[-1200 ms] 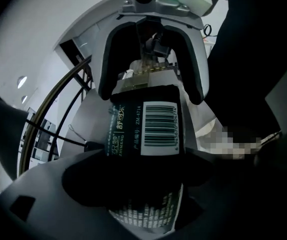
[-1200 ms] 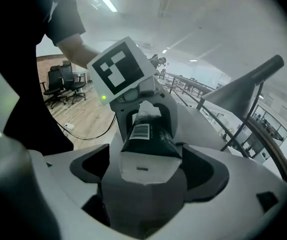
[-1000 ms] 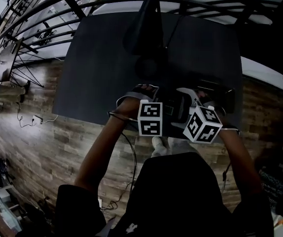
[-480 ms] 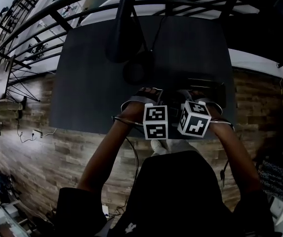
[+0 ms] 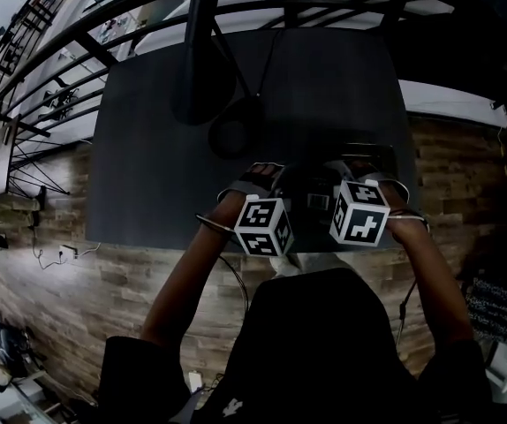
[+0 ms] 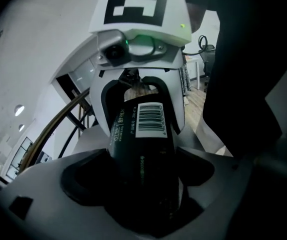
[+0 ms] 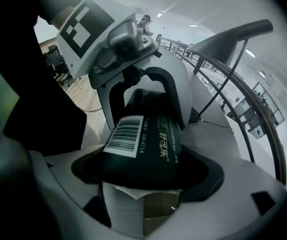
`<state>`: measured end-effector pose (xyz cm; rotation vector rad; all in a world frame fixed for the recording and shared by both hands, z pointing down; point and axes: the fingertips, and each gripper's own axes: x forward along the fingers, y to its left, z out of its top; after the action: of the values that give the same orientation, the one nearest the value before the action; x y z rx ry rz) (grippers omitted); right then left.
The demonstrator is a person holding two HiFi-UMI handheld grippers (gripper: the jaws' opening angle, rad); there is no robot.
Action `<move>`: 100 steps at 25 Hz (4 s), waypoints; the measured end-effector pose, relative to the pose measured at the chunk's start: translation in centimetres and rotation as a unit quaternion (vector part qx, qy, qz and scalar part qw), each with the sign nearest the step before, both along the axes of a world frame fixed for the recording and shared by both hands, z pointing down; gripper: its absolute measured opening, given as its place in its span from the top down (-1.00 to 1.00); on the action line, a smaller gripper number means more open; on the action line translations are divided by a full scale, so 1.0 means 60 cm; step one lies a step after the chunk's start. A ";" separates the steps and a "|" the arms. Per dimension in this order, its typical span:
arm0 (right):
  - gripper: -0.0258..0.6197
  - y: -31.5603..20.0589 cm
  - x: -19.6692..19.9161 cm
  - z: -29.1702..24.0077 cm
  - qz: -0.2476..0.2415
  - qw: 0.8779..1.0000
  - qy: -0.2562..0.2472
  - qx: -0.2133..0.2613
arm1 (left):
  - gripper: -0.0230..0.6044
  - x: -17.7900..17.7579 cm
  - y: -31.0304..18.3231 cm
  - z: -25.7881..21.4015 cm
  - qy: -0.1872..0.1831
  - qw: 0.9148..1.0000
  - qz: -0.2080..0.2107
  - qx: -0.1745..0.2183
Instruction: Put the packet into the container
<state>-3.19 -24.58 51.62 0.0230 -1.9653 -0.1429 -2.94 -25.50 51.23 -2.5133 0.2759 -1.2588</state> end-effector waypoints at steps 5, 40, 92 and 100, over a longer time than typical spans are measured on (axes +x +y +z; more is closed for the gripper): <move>-0.38 -0.009 0.044 -0.017 0.005 1.000 0.001 -0.013 | -0.43 0.021 -0.009 -0.028 0.075 0.997 0.001 0.011; -0.38 -0.119 0.228 0.050 -0.007 0.998 0.057 -0.018 | 0.91 -0.082 -0.071 -0.081 0.341 0.902 -0.249 -0.092; -0.63 -0.135 0.236 0.080 0.086 0.993 -0.053 -0.067 | 0.91 -0.053 -0.067 -0.074 0.339 0.909 -0.211 -0.118; -0.22 -0.139 0.193 0.002 0.147 0.974 -0.169 -0.027 | 0.91 -0.057 -0.076 -0.080 0.352 0.901 -0.232 -0.107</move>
<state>8.37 -32.90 51.74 0.3195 -2.2773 0.1165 -6.36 -30.07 46.44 -3.1331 0.9958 -0.4466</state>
